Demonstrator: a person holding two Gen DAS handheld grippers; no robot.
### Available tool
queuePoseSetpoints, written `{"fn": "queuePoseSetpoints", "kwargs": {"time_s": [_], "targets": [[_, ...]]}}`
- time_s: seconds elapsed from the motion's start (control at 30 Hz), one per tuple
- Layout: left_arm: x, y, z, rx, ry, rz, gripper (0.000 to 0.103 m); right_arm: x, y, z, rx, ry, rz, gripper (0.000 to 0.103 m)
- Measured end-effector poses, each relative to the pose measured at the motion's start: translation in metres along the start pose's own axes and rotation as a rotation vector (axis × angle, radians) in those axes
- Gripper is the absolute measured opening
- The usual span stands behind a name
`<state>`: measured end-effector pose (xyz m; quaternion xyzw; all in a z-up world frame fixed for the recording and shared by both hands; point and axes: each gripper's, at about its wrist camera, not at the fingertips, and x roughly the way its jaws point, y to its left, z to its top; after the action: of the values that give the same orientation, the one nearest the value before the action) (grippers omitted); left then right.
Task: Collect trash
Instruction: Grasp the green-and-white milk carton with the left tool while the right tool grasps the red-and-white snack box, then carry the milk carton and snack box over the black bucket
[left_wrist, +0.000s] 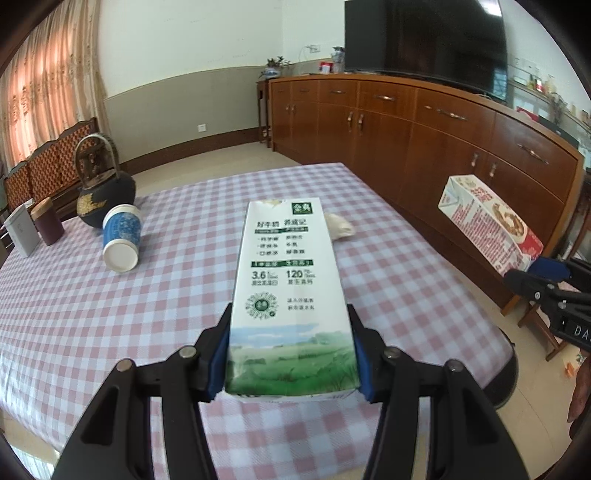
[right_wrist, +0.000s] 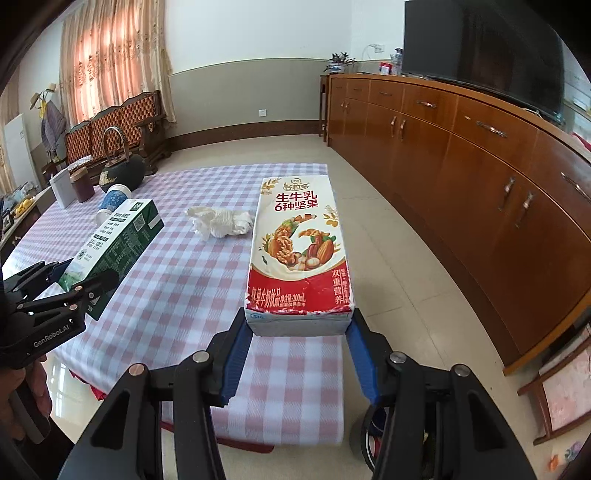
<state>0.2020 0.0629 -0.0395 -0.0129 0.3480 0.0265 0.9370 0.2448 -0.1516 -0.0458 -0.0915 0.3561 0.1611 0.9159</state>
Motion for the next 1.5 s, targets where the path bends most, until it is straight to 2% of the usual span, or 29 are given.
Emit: {"fn": "queuePoseSetpoints", "kwargs": {"time_s": [0.4,0.97,1.5], "targets": [[-0.019,-0.050,0.002,0.075,-0.030,-0.067,0.055,-0.043,-0.042,-0.025,0.075,-0.022,-0.070,0.054],[-0.027,-0.155,-0.010,0.204,-0.031,-0.259,0.055,-0.098,-0.119,-0.088,0.203,0.000,-0.208,0.054],[-0.019,-0.248,-0.050,0.323,0.055,-0.391,0.055,-0.117,-0.172,-0.149,0.271,0.056,-0.260,0.054]]}}
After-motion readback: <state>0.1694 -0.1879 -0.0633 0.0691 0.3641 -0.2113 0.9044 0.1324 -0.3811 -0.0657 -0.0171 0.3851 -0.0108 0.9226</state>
